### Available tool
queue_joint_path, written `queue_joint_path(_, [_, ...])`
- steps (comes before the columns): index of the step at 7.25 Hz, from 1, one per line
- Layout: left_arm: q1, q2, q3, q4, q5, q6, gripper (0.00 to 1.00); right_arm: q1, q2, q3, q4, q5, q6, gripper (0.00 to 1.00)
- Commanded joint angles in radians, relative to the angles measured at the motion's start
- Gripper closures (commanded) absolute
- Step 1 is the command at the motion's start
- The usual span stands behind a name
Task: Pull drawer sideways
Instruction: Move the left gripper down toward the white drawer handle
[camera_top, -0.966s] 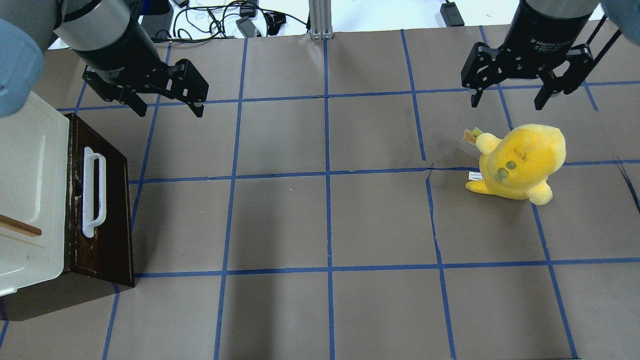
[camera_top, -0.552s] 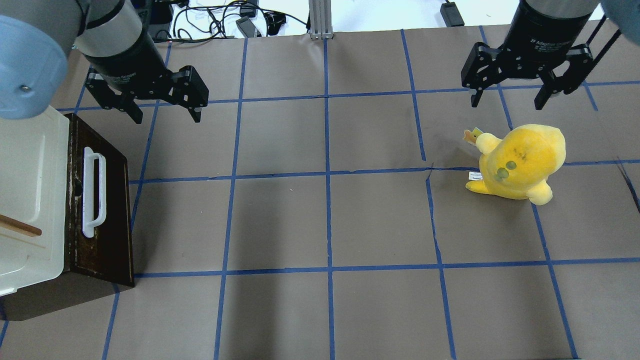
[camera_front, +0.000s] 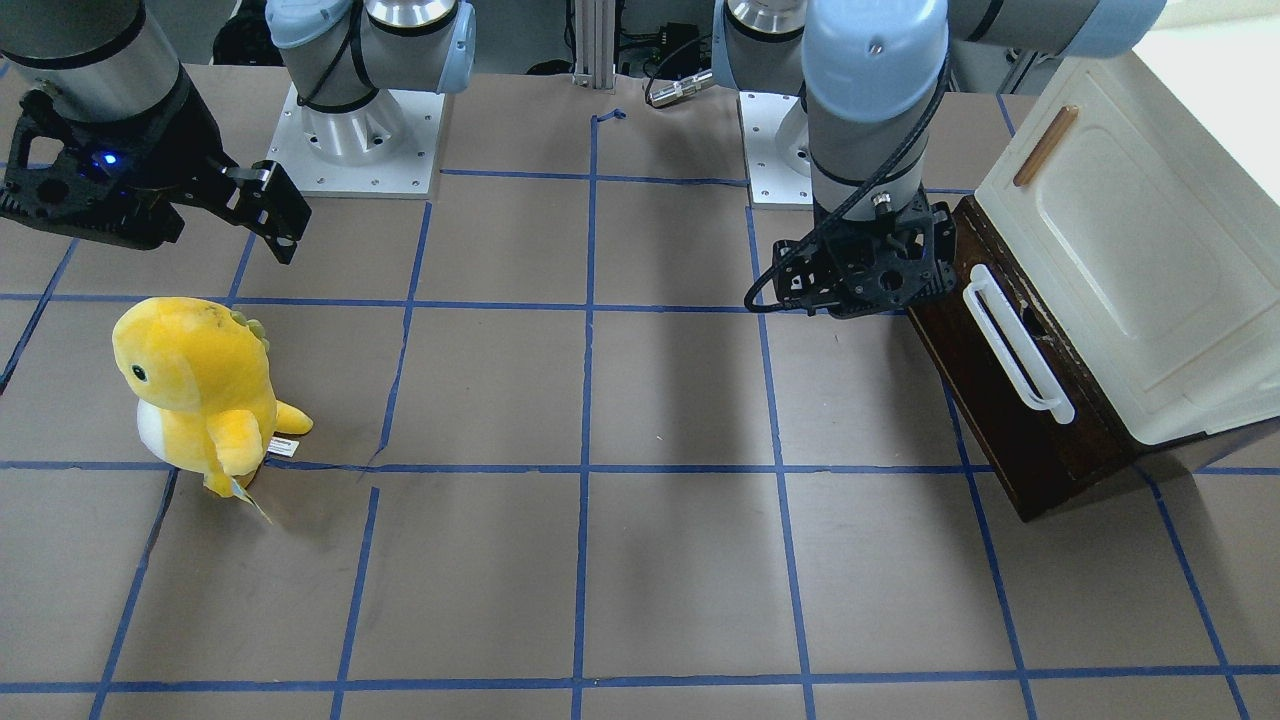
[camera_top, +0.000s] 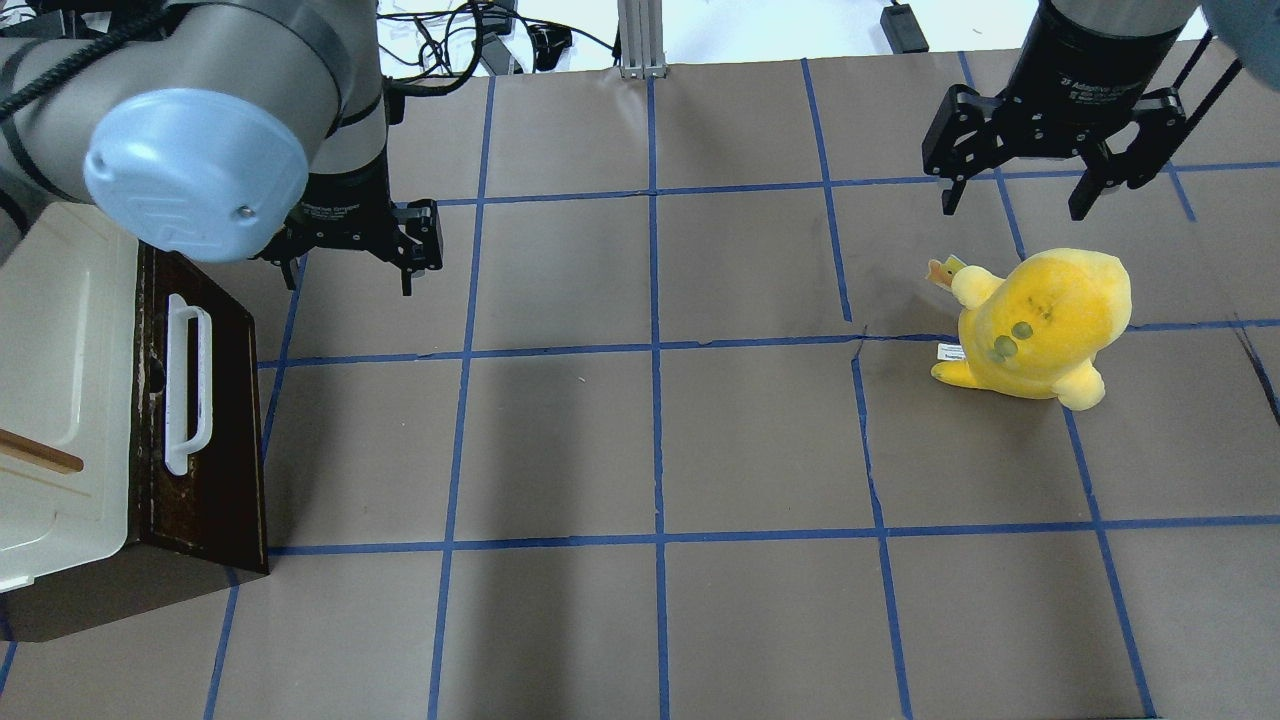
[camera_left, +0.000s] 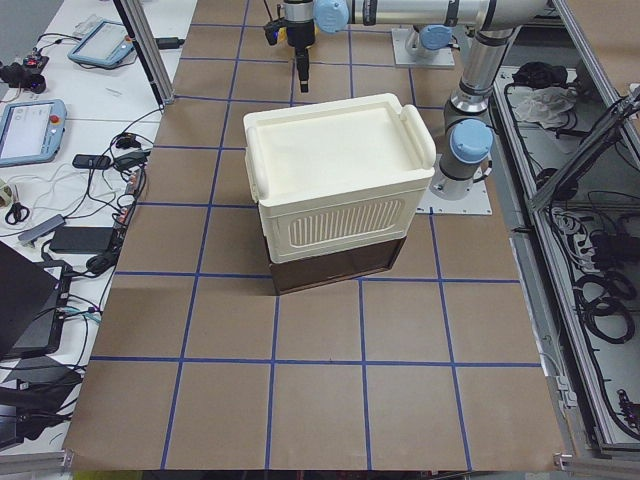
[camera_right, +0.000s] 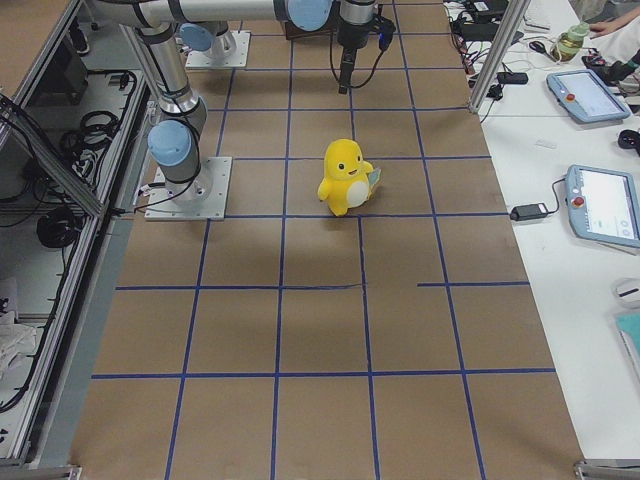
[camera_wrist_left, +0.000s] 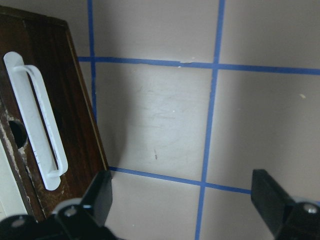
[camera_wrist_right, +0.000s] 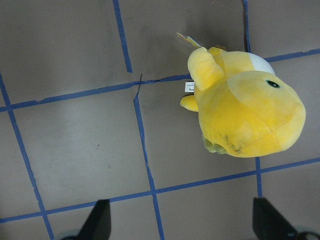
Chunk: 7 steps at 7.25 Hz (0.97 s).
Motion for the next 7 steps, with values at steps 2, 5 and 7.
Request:
queue_joint_path(2, [-0.051,-0.088,-0.090,-0.001,0.187,-0.123,0.00,0.000,0.000,0.000,-0.001,0.000,0.000,0.00])
queue_joint_path(5, [-0.062,-0.151,-0.154,-0.016,0.377,-0.255,0.00,0.000,0.000,0.000,-0.001,0.000,0.000,0.00])
queue_joint_path(7, [-0.062,-0.180,-0.204,-0.015,0.530,-0.257,0.00,0.000,0.000,0.000,-0.001,0.000,0.000,0.00])
